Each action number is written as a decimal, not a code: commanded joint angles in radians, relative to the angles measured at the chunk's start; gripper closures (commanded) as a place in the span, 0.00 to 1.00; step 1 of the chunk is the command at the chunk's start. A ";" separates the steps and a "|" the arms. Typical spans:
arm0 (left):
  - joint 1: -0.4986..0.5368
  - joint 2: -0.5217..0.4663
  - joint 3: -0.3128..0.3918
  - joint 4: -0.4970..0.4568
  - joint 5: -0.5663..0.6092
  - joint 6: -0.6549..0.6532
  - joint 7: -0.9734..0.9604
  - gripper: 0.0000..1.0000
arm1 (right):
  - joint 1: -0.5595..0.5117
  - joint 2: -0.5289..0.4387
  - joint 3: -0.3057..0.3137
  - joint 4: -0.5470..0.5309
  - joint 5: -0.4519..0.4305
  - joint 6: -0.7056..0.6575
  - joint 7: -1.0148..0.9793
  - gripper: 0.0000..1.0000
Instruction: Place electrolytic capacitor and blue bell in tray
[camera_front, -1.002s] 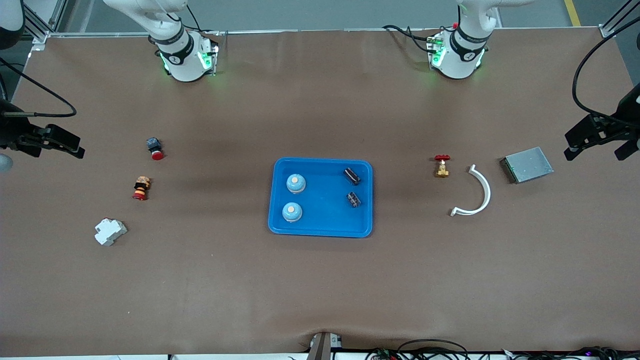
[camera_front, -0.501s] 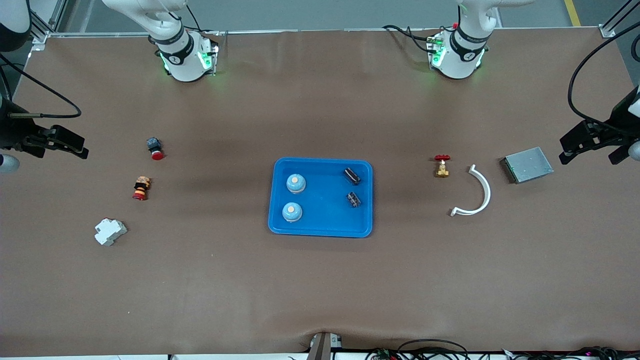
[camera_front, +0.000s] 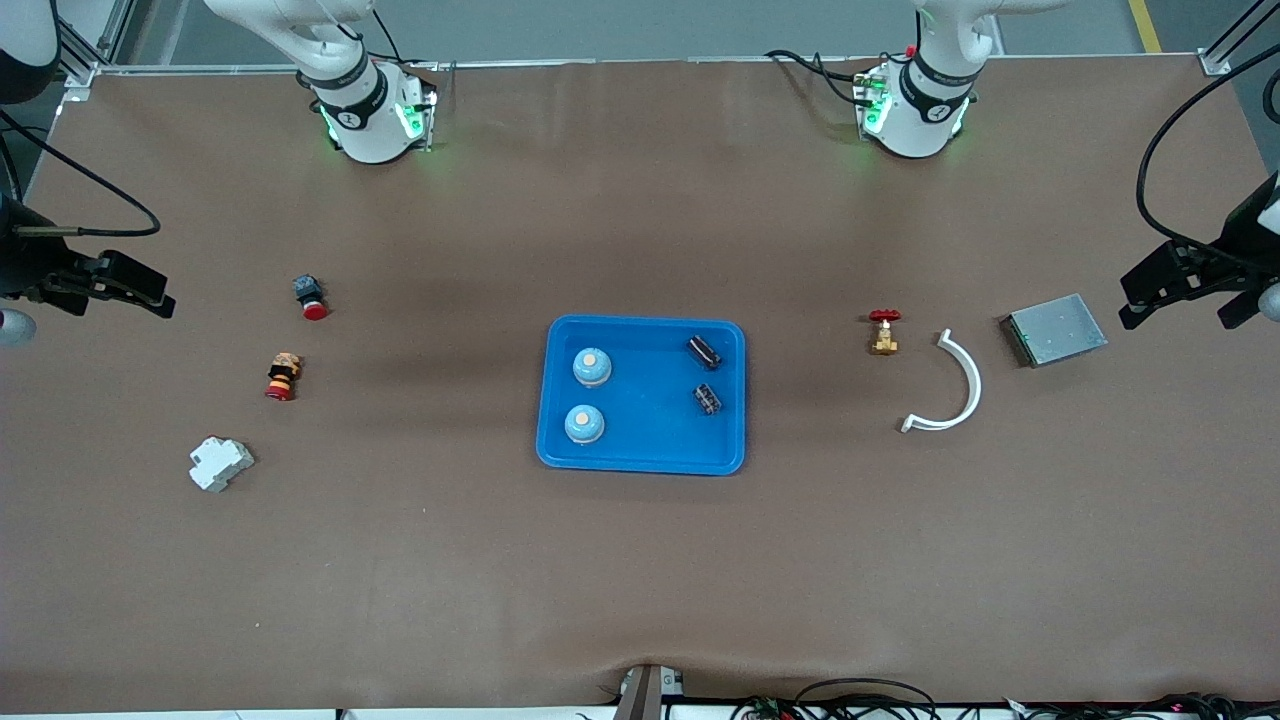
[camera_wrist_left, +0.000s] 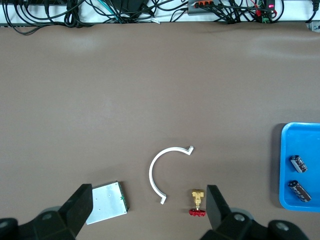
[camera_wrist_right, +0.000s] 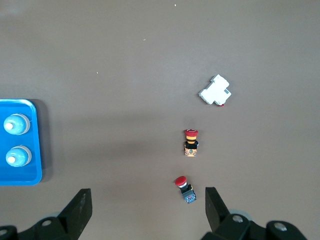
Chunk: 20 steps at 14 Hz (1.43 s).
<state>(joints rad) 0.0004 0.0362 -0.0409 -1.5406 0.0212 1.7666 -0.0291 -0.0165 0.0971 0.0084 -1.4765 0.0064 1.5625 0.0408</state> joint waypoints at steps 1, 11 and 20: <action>0.001 0.002 0.001 0.016 -0.009 -0.007 -0.011 0.00 | 0.010 -0.036 -0.010 -0.036 -0.008 0.013 -0.009 0.00; 0.001 -0.001 0.003 0.020 -0.015 -0.128 -0.041 0.00 | 0.012 -0.036 -0.010 -0.034 -0.006 0.022 -0.009 0.00; 0.001 -0.001 0.001 0.020 -0.018 -0.128 -0.032 0.00 | 0.010 -0.036 -0.010 -0.028 -0.005 0.024 -0.009 0.00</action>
<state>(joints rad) 0.0004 0.0361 -0.0407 -1.5389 0.0212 1.6626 -0.0646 -0.0145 0.0913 0.0075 -1.4765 0.0064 1.5753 0.0408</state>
